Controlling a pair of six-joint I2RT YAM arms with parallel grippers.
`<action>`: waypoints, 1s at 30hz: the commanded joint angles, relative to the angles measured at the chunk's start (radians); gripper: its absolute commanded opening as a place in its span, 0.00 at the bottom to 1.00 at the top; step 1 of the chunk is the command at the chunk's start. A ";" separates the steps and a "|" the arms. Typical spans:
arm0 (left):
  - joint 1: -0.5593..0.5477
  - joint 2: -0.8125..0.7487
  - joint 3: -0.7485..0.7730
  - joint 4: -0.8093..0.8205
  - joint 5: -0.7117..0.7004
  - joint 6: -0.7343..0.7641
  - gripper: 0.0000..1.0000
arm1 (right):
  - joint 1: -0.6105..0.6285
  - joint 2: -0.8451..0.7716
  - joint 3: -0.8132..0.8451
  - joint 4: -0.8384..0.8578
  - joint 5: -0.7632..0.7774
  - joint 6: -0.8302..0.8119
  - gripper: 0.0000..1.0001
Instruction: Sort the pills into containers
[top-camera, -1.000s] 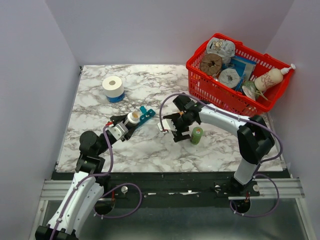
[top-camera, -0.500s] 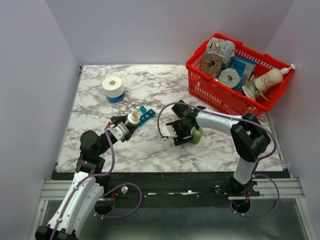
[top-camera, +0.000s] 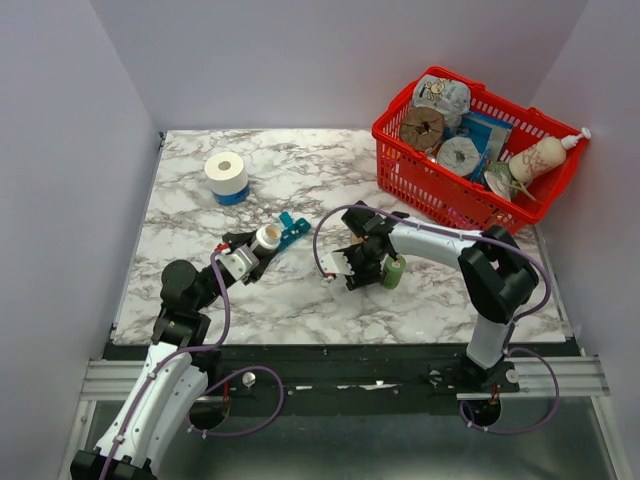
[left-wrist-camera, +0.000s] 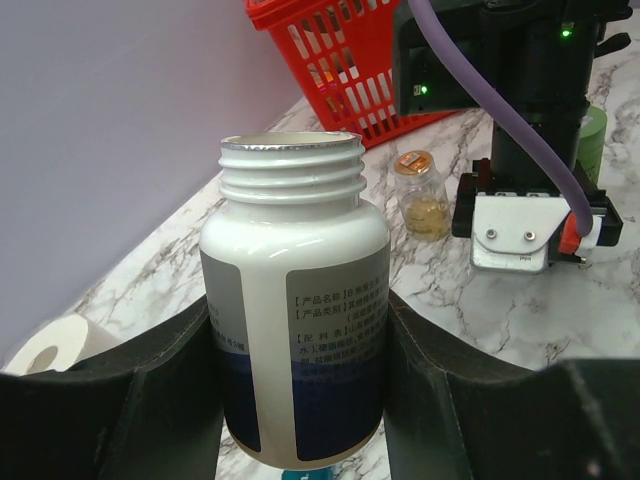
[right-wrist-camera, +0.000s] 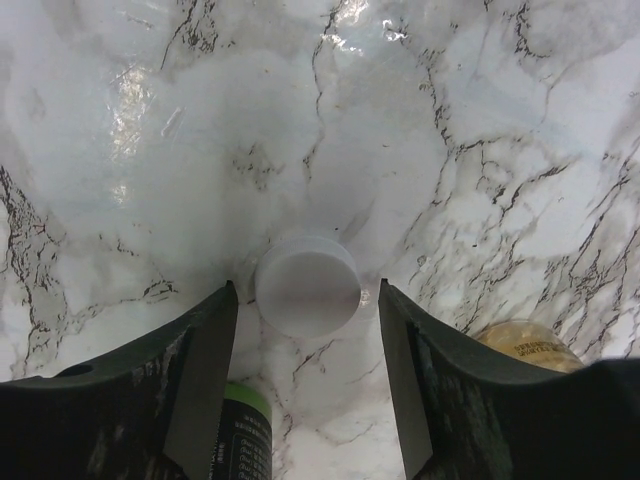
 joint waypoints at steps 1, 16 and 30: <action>0.005 0.002 -0.003 0.022 0.047 0.012 0.00 | 0.010 0.072 0.011 -0.022 -0.004 -0.026 0.65; 0.002 0.023 -0.005 0.063 0.168 -0.067 0.00 | -0.010 -0.092 0.141 -0.132 -0.246 0.147 0.24; -0.259 0.316 0.159 0.091 0.253 -0.185 0.00 | -0.077 -0.415 0.414 -0.332 -0.720 0.287 0.24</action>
